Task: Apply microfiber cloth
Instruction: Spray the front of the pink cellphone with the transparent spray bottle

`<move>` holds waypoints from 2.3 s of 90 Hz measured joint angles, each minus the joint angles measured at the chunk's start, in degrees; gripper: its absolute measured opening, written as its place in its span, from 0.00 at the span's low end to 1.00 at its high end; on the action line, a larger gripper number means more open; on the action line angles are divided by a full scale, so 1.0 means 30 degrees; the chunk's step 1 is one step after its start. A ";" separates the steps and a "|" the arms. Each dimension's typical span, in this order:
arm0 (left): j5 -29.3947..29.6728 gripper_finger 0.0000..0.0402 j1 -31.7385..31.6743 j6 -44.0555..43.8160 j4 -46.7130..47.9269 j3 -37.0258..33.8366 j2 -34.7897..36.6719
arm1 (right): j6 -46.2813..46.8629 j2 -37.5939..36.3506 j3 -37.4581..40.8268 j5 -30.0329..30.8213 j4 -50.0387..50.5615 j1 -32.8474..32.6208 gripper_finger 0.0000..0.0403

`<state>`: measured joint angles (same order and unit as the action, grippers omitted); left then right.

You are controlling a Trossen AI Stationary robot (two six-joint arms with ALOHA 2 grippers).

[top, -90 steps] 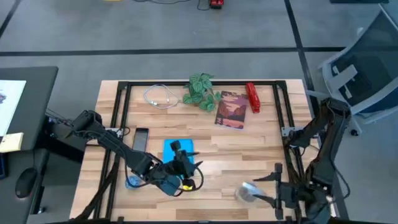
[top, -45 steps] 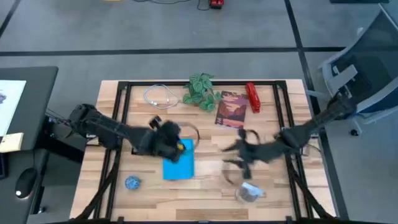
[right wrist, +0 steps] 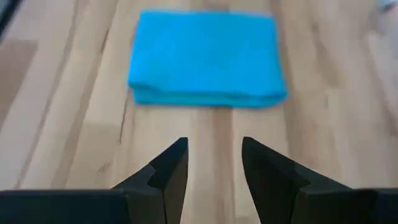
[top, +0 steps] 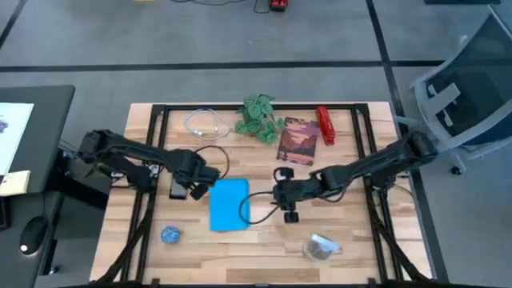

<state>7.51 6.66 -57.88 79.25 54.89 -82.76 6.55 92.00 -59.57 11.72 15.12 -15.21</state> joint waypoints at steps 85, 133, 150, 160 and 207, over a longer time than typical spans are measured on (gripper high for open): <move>0.3489 0.00 -0.0680 0.2635 -1.1316 -0.0250 -0.0009 | 0.0684 -0.0208 -0.0001 -0.1745 -0.1075 0.2249 0.36; 0.2361 0.22 0.0240 -0.0508 -0.8649 -0.3080 0.3996 | 0.3526 0.8030 -0.3748 -0.7563 -0.7716 0.5887 0.63; 0.1826 0.37 0.0240 -0.2960 -1.5265 -0.7887 0.6805 | 0.3795 0.9932 -0.6723 -0.7713 -0.6701 0.6749 0.65; 0.1711 0.41 0.0226 -0.4162 -1.8764 -1.0536 0.7422 | 0.4634 1.0627 -0.7847 -0.7939 -0.6370 0.7385 0.65; 0.3893 0.41 0.0189 -0.3182 -2.8714 -1.4292 0.5442 | 0.8873 1.3427 -0.9384 -1.0376 -0.6573 0.8579 0.65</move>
<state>19.19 7.22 -67.43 -6.89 12.01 -66.44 33.16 132.28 -87.72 -19.41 -4.60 10.52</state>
